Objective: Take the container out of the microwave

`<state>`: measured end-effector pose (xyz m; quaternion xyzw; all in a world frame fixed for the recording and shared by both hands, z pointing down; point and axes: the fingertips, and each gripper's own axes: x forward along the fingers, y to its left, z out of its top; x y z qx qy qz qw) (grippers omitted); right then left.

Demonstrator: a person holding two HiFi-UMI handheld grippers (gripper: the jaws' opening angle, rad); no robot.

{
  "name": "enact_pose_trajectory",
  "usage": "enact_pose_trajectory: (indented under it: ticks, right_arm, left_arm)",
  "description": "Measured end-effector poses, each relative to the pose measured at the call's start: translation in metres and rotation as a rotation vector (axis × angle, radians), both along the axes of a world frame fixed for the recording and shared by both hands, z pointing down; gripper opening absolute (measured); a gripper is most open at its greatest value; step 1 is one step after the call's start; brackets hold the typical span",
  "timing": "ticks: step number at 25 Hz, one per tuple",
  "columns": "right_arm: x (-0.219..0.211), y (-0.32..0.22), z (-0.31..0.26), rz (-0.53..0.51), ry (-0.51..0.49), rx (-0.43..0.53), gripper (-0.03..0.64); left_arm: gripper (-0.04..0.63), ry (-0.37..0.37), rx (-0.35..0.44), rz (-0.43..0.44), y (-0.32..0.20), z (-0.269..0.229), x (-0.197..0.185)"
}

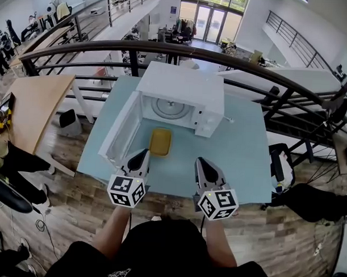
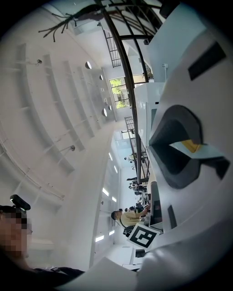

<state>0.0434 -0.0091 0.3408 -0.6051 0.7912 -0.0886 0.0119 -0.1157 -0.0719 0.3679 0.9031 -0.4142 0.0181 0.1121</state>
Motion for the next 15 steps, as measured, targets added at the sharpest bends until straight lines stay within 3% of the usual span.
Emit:
enact_pose_trajectory:
  ticks: [15]
  right_arm:
    - [0.038,0.000,-0.013,-0.080,0.026,0.001,0.006]
  left_arm:
    - [0.008,-0.039,0.041,-0.115,0.011,-0.023,0.014]
